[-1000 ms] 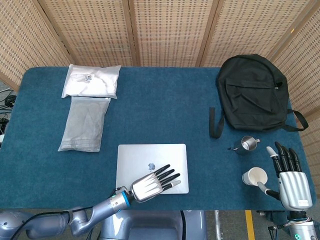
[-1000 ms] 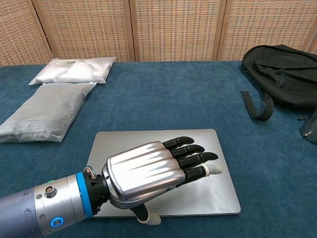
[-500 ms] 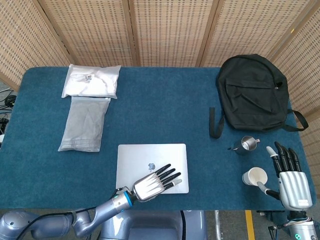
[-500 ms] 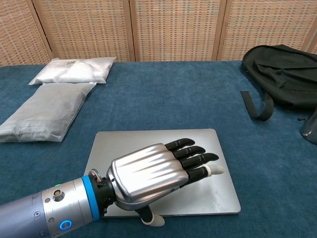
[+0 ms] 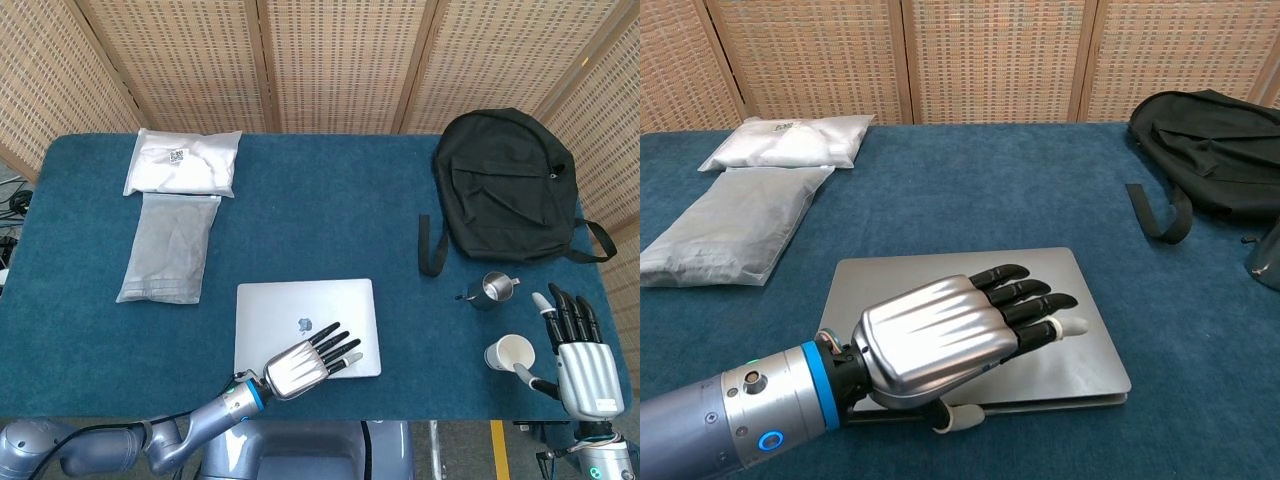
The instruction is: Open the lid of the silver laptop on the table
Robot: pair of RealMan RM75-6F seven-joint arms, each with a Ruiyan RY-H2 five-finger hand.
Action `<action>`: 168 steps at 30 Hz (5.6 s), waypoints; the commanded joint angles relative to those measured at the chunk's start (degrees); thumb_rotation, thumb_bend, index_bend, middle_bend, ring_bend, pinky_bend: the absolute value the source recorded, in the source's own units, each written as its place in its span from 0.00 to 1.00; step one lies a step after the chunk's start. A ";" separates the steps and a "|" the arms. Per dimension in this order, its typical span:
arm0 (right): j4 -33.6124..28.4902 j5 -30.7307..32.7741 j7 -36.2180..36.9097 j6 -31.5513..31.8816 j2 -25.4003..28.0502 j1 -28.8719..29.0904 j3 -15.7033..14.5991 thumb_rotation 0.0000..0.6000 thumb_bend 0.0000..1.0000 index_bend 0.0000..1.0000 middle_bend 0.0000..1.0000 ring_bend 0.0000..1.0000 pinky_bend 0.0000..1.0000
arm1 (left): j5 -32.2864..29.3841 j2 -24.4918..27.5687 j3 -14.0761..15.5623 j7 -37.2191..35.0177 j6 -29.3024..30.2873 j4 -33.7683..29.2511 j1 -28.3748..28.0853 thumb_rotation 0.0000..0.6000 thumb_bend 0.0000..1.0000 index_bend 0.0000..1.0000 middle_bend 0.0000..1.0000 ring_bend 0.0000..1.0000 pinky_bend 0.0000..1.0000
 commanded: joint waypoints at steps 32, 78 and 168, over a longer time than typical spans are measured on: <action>2.57 -5.56 -0.09 -3.99 -1.33 3.41 -1.61 1.00 0.16 0.11 0.00 0.00 0.00 | -12.54 -8.19 -13.46 14.34 8.60 2.87 0.58 1.00 0.46 0.00 0.00 0.00 0.00; 3.04 22.16 -9.68 -45.12 -19.43 33.49 2.87 1.00 0.98 0.19 0.12 0.05 0.11 | -16.50 -2.99 -11.96 9.00 10.73 1.31 -1.50 1.00 0.46 0.00 0.00 0.00 0.00; 9.31 29.00 -13.93 -45.33 -20.44 38.06 -2.80 1.00 0.98 0.19 0.12 0.05 0.12 | -41.32 5.42 -27.56 3.02 2.81 17.72 -15.69 1.00 0.37 0.00 0.00 0.00 0.00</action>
